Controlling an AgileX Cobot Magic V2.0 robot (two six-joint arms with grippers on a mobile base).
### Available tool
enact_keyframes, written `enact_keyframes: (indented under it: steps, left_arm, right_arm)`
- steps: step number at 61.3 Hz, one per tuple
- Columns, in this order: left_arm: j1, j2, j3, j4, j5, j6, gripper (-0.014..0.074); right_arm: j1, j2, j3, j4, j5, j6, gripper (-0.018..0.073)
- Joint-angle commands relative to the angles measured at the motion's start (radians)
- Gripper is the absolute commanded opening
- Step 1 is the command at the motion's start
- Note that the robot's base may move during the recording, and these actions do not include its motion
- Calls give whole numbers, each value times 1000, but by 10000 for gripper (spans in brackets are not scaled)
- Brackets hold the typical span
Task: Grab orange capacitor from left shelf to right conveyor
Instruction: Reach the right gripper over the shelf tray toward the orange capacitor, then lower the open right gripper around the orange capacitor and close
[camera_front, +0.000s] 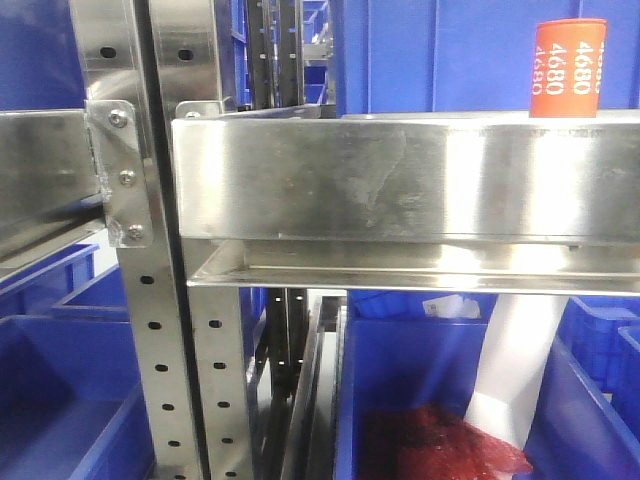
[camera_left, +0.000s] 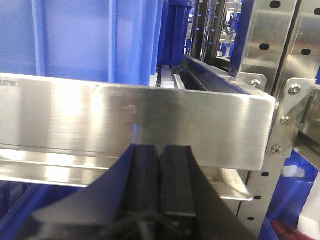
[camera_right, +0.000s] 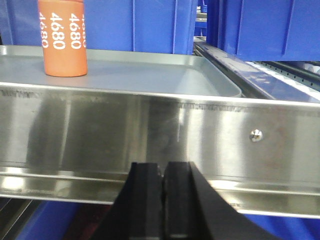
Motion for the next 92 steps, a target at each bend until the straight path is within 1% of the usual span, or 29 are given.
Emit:
enact_keyframes:
  steps: [1,16,22,26,33,41,48,51,56,60,66,70,77,79,92]
  left_arm:
    - [2,-19,-7,0,-89,-1,-105]
    - [2,-19,-7,0,-89,-1,-105]
    - [2,-19,-7,0,-89,-1,-105]
    - [2,-19,-7,0,-89,-1,-105]
    - [2,-19,-7,0,-89,-1,-105]
    - [2,-19,-7,0,-89,-1,-105]
    - [2,-19,-7,0,-89,-1,-105]
    - [2,-19,-7,0,-89,-1,-105]
    - [2,-19,-7,0,-89,-1,-105]
    - [2,-19,-7,0,-89,-1,-105]
    - [2,-19,-7,0,-89,-1,-105]
    - [2,-19,-7,0,-89,-1,-105]
    - [2,-19,-7,0,-89,-1,-105]
    - [2,-19,-7,0,-89,-1,-105]
    - [2,-19,-7,0,-89,-1,-105]
  right_arm:
    - [-4,-21,2,-2,-89,-7,36]
    - [-4,-21,2,-2,-135,-7,36]
    - [-4,-21,0,-2,-201,-7,36]
    - [-4,-21,-23,-2,-218,-7,36]
    - [-4,-21,-114,-2,-169,-7,36]
    - [2,9,-291,-2,-40,-6,36]
    - [32,96,-436,-2,28,-6,37]
    - [48,140,-488,-2,47,-6,53]
    - [93,242,-560,-2,77,-6,126]
    - [140,316,-598,-2,90,-6,215]
    - [209,427,-635,-2,90,-6,388]
    - [247,499,-646,-2,86,-6,484]
    - [287,631,-649,-2,43,-6,599]
    - [287,661,-649,-2,23,-6,615]
    - [287,874,-649,-2,-161,-3,610]
